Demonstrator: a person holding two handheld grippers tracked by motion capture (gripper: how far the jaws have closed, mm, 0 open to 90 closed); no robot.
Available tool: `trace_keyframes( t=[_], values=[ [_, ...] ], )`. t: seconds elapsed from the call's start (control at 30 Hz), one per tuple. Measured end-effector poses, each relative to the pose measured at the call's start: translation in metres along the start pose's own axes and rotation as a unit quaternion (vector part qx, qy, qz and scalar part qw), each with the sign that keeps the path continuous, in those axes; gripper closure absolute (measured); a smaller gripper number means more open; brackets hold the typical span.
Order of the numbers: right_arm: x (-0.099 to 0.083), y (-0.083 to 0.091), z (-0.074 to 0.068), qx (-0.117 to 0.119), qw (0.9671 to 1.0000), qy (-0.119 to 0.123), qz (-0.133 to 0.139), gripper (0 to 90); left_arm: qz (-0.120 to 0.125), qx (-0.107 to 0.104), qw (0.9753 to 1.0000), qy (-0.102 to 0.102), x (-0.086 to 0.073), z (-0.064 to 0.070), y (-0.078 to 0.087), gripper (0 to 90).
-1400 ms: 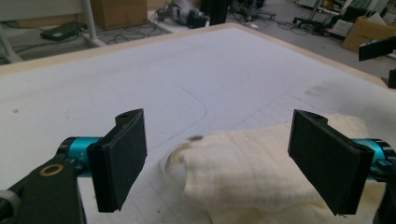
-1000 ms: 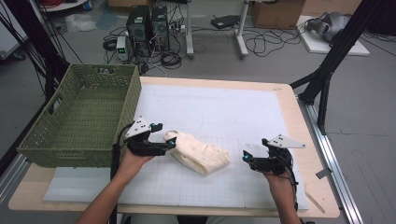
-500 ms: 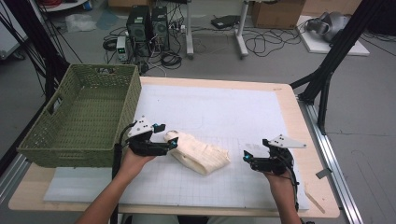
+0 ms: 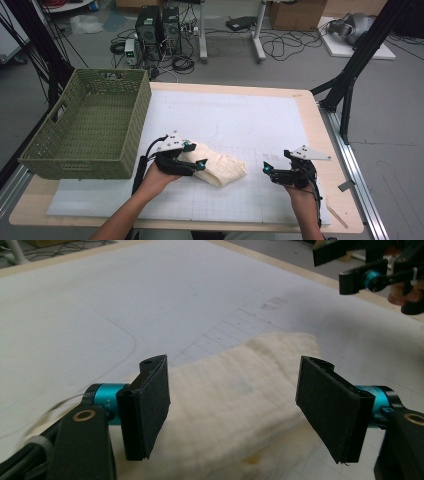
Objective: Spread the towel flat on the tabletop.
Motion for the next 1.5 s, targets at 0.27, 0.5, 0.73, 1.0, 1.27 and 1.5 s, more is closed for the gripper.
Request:
trace_keyframes(
  t=[0.27, 0.5, 0.73, 1.0, 1.27, 1.5],
  values=[
    [-0.002, 0.002, 0.0, 0.003, 1.0, -0.004, -0.002, 8.5, -0.087, -0.028, 0.9934, -0.07, -0.022, 0.018, -0.037, 61.9],
    [-0.003, 0.005, 0.001, 0.001, 1.0, -0.006, -0.001, 8.5, -0.086, -0.052, 0.9912, -0.086, -0.025, 0.027, -0.024, 84.9],
    [0.008, 0.003, -0.011, 0.019, 0.9996, -0.014, 0.014, 8.5, -0.073, -0.073, 0.9909, -0.087, -0.034, 0.033, 0.003, 84.8],
    [0.025, -0.014, -0.042, 0.09, 0.9958, 0.009, 0.008, 8.6, -0.071, -0.084, 0.9894, -0.096, -0.041, 0.043, 0.016, 84.7],
    [0.021, -0.051, -0.079, 0.152, 0.9862, 0.046, -0.047, 34.2, -0.076, -0.093, 0.9889, -0.087, -0.048, 0.047, 0.018, 82.0],
    [-0.006, -0.061, -0.096, 0.198, 0.9712, 0.059, -0.119, 54.8, -0.08, -0.095, 0.9887, -0.084, -0.051, 0.048, 0.017, 80.7]
  ],
)
Point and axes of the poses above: each handheld gripper's, and its own axes: y roughly backward along the jaws, x roughly out of its top, z roughly to its right, the point moved 10 cm from there along -y, roughly forward along the jaws, and after that the axes turned 7 degrees about -x, right-handed, at the moved point
